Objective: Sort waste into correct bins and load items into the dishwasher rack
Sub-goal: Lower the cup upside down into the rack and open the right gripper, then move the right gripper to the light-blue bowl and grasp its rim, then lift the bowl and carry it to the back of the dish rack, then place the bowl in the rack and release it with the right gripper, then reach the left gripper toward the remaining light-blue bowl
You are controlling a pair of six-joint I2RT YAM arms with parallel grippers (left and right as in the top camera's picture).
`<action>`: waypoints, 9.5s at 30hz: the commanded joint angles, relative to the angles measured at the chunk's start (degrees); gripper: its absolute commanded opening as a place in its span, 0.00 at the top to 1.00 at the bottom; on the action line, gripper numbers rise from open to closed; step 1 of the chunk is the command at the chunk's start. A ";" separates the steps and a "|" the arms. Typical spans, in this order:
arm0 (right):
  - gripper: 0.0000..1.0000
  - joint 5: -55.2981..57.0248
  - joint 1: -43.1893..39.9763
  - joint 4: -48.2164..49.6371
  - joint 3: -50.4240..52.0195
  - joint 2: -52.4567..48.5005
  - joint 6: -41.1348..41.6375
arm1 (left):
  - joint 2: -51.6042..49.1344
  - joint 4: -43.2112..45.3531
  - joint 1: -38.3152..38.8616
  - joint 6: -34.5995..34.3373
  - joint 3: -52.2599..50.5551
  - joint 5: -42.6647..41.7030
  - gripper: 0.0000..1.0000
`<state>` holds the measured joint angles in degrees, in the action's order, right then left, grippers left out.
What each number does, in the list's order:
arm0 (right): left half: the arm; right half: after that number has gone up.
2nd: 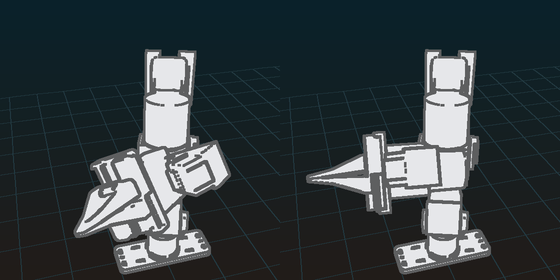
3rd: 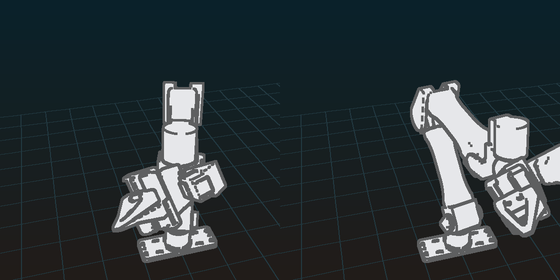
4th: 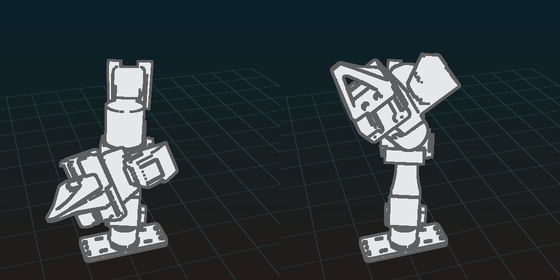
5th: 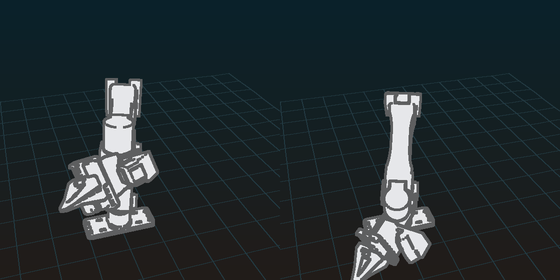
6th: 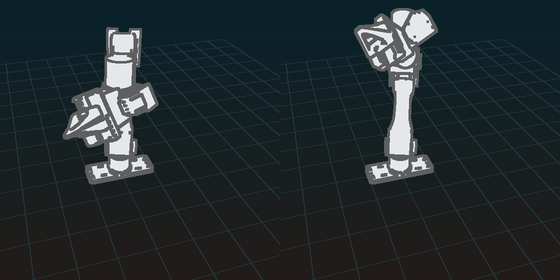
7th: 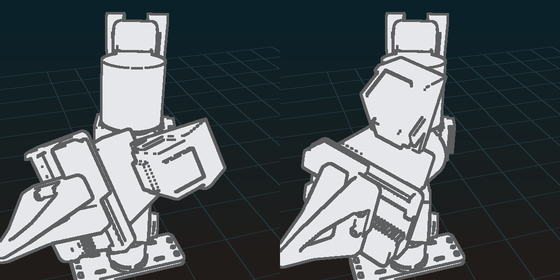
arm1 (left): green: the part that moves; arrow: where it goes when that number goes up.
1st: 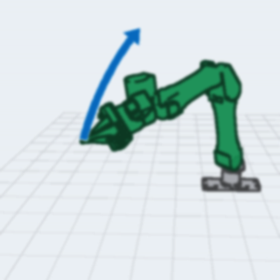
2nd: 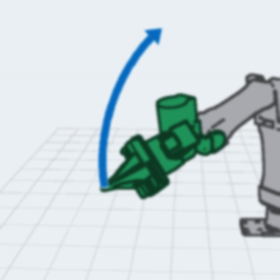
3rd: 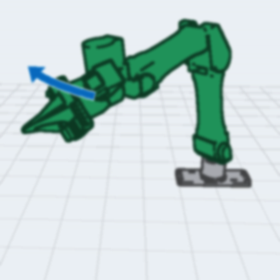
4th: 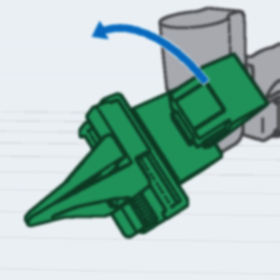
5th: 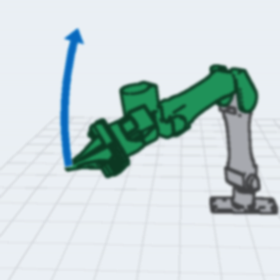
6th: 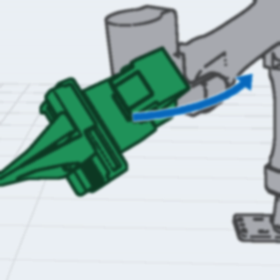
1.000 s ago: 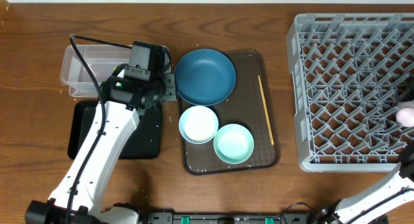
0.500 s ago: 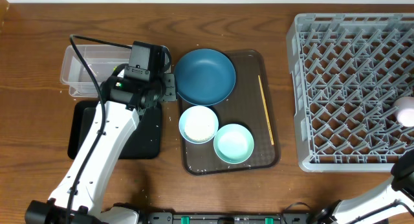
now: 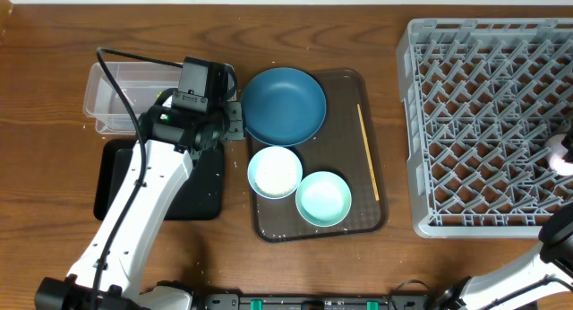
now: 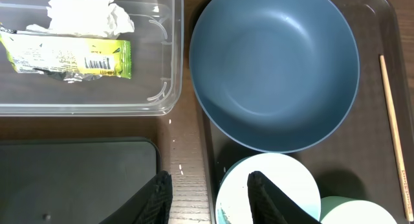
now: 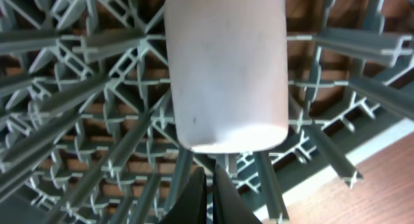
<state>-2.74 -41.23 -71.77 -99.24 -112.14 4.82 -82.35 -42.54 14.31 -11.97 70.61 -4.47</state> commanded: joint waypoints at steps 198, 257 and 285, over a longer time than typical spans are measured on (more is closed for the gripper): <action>0.67 77.46 30.36 75.58 8.17 -18.71 -24.30 | -0.83 -4.55 -0.15 0.48 -1.95 3.85 0.37; 0.25 -5.84 37.38 14.01 8.24 11.72 -2.12 | -7.56 -4.50 10.56 -10.05 -1.95 -2.60 0.37; 0.21 -5.84 37.53 13.88 8.24 11.72 -2.12 | -25.29 4.74 23.52 -16.26 -1.95 -2.38 0.63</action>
<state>-8.16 -4.58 -57.82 -90.96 -101.16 3.42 -106.19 -37.63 37.74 -28.34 69.01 -7.33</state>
